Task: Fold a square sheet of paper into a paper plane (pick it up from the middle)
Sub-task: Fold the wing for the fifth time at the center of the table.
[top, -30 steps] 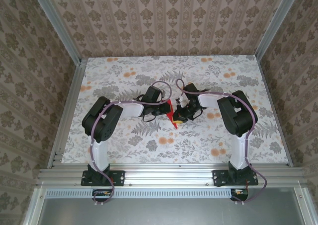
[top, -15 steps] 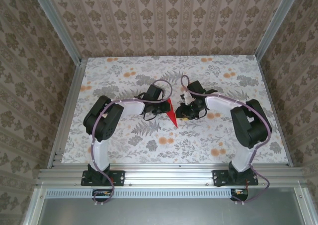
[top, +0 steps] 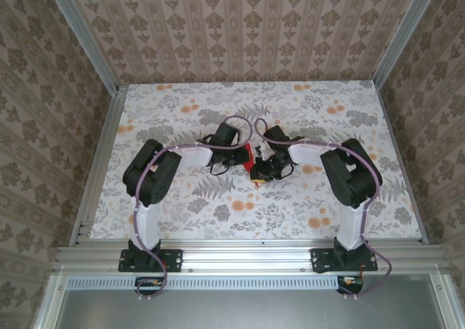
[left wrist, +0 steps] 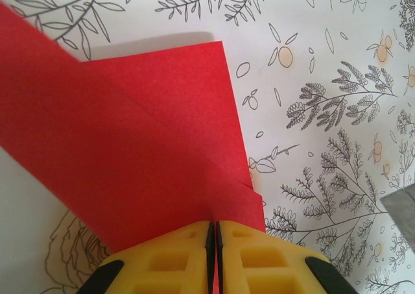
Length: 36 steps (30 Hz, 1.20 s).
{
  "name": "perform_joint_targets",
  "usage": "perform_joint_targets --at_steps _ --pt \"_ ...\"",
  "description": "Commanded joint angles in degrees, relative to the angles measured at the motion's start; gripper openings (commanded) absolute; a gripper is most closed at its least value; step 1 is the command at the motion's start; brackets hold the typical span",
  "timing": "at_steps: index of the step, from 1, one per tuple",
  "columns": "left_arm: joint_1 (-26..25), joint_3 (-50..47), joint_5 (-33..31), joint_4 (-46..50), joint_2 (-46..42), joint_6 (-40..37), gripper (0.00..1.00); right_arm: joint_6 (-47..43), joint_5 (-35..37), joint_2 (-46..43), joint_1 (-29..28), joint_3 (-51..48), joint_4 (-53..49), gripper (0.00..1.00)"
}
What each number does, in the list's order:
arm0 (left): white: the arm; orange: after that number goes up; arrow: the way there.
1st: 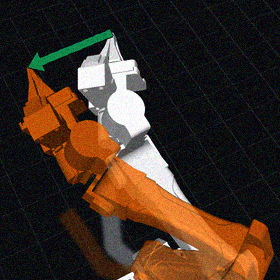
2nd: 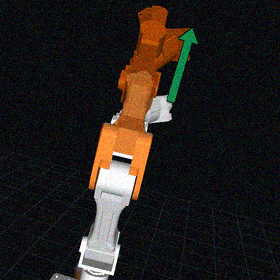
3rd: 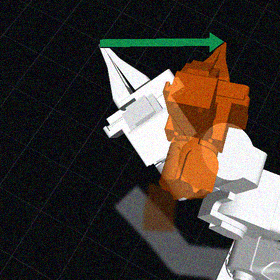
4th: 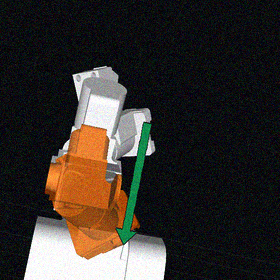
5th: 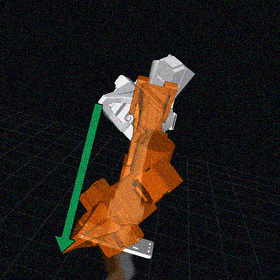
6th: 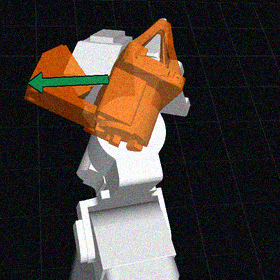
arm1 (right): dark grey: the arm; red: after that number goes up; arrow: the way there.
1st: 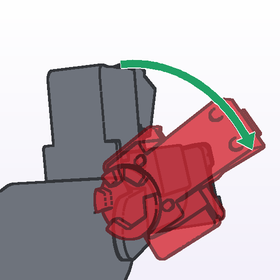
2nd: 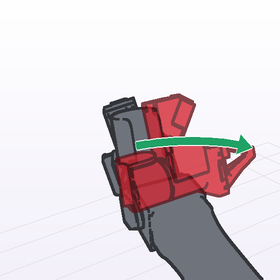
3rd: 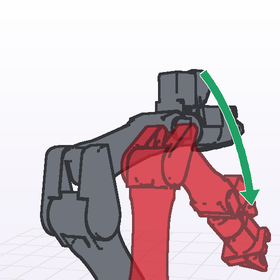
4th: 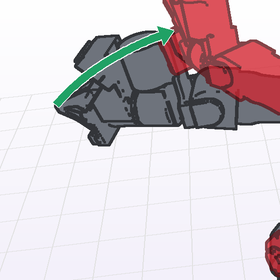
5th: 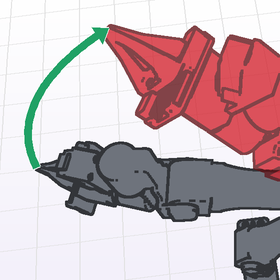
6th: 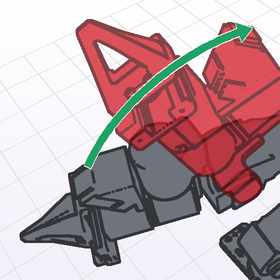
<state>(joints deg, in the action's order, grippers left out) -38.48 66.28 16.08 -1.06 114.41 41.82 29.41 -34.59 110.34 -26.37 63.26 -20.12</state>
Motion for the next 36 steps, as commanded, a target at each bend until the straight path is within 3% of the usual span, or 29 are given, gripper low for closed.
perform_joint_targets --at_steps 1,11,22,29,36 --pt "0.4 0.0 -2.0 4.7 2.4 -0.1 0.14 2.7 -3.1 1.7 0.7 2.0 4.0 0.14" --pt "0.4 0.6 -2.4 5.7 2.7 -0.4 0.13 1.1 -1.5 3.1 1.9 1.3 0.4 0.13" --pt "0.8 1.3 -3.2 6.9 3.4 -1.3 0.13 -0.8 -2.7 0.5 4.3 -5.7 -0.1 0.13" --pt "1.0 1.2 -3.2 6.9 3.6 -1.6 0.13 -2.2 -3.4 -2.9 7.0 -12.2 -0.5 0.13" --pt "1.1 1.8 -2.9 7.0 3.9 -1.8 0.13 -2.0 -4.8 -8.1 7.5 -10.4 -0.1 0.14"
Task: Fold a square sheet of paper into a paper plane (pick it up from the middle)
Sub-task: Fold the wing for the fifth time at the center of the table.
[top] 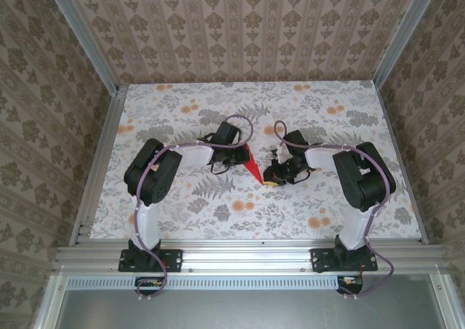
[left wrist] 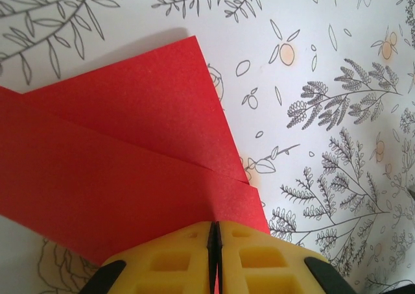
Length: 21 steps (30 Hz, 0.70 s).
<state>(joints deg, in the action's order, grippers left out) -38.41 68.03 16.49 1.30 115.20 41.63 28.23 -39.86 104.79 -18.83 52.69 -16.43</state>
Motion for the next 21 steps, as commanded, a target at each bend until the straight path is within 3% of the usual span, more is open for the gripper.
perform_joint_targets --at_steps 1,13,21 --pt "1.0 0.0 -3.2 4.6 3.1 -1.6 0.13 -0.9 0.8 -3.1 -0.4 1.1 -4.1 0.14" --pt "0.7 0.7 -2.3 4.7 3.8 -1.6 0.13 1.3 1.0 3.1 -5.2 9.8 -2.7 0.14" --pt "0.7 0.7 -2.4 5.0 3.8 -2.2 0.13 1.0 -1.3 6.4 -3.7 6.8 -1.2 0.14"
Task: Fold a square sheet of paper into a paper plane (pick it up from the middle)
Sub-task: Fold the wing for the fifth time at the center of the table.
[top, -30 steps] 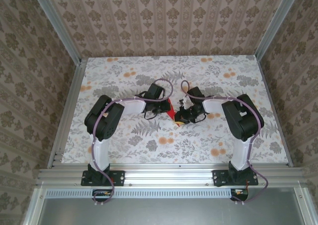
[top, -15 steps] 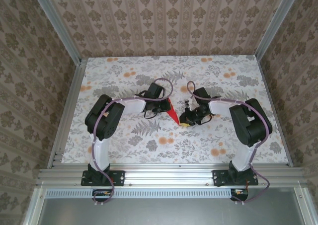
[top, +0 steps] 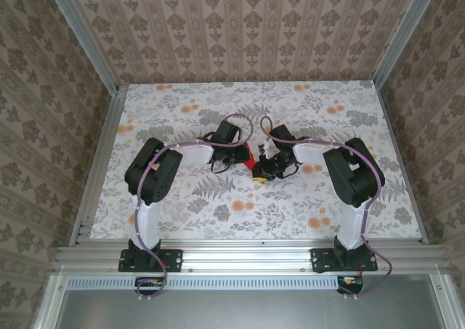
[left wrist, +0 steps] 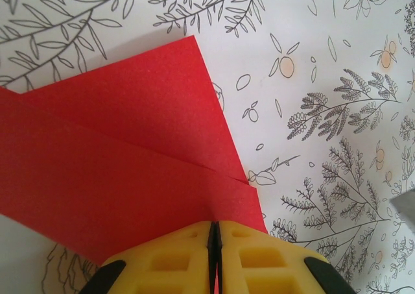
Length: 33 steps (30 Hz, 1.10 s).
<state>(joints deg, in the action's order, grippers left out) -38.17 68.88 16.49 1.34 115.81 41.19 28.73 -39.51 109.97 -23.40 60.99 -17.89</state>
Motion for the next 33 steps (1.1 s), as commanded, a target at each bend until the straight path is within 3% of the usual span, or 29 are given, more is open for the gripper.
perform_joint_targets --at_steps 1,8,17,24,33 --pt "0.5 -0.1 -2.4 5.0 3.2 -1.8 0.13 0.7 -1.9 1.4 1.4 -2.2 0.6 0.14" --pt "0.7 -0.2 -2.7 5.2 3.0 -2.3 0.12 0.5 -3.4 2.3 3.6 -7.7 1.6 0.13" --pt "1.0 -0.1 -2.3 5.1 2.9 -2.9 0.12 2.7 -6.7 -3.4 7.0 -16.1 6.8 0.13" --pt "0.8 -0.2 -1.7 4.3 2.9 -2.7 0.12 5.5 -6.0 -9.0 6.7 -12.3 10.0 0.14" --pt "0.7 -0.2 -1.7 4.0 2.9 -2.4 0.12 5.0 -3.7 -0.8 4.1 -3.2 8.0 0.14"
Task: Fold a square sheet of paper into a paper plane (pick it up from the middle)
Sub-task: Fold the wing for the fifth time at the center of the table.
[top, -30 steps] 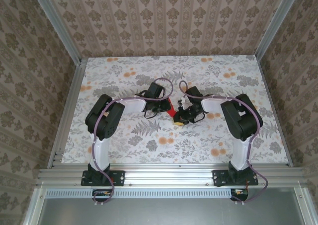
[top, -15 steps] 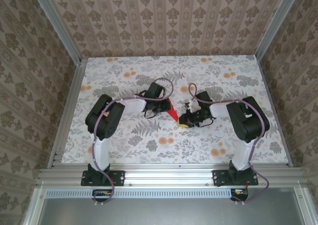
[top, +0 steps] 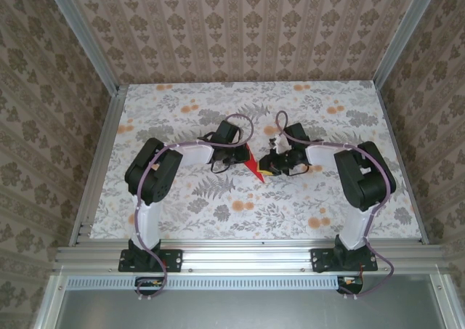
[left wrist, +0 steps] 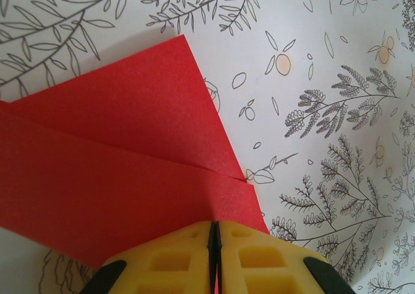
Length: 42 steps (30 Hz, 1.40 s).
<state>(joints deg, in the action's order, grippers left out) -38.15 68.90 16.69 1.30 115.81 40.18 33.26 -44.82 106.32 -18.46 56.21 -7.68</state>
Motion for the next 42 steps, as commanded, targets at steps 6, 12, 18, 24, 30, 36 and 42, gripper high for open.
perform_joint_targets --at_steps 6,12,18,24,30,36,42 --pt "0.6 -0.4 -1.8 3.9 2.7 -1.4 0.12 -0.6 0.3 5.5 -1.7 2.3 -3.5 0.14" --pt "0.6 -0.4 -1.9 3.6 2.4 -1.5 0.12 -2.1 2.6 7.4 -1.8 2.2 -6.8 0.14" --pt "1.7 -0.4 -2.2 3.6 0.9 -2.8 0.15 -3.8 7.6 7.6 -1.7 1.6 -11.5 0.14" --pt "4.9 0.2 -0.3 3.2 0.0 -4.6 0.20 -5.3 11.3 7.8 -1.7 1.8 -15.0 0.13" --pt "8.2 0.1 1.5 1.1 0.4 -6.2 0.23 -5.9 12.4 8.2 -1.8 1.6 -15.9 0.13" --pt "9.6 -0.1 5.1 -1.2 1.2 -6.4 0.23 -6.0 12.2 6.7 -1.8 2.2 -16.0 0.13" --pt "8.7 -0.4 7.4 -1.5 1.3 -7.4 0.21 -5.1 12.8 -1.8 -2.3 5.7 -14.9 0.14"
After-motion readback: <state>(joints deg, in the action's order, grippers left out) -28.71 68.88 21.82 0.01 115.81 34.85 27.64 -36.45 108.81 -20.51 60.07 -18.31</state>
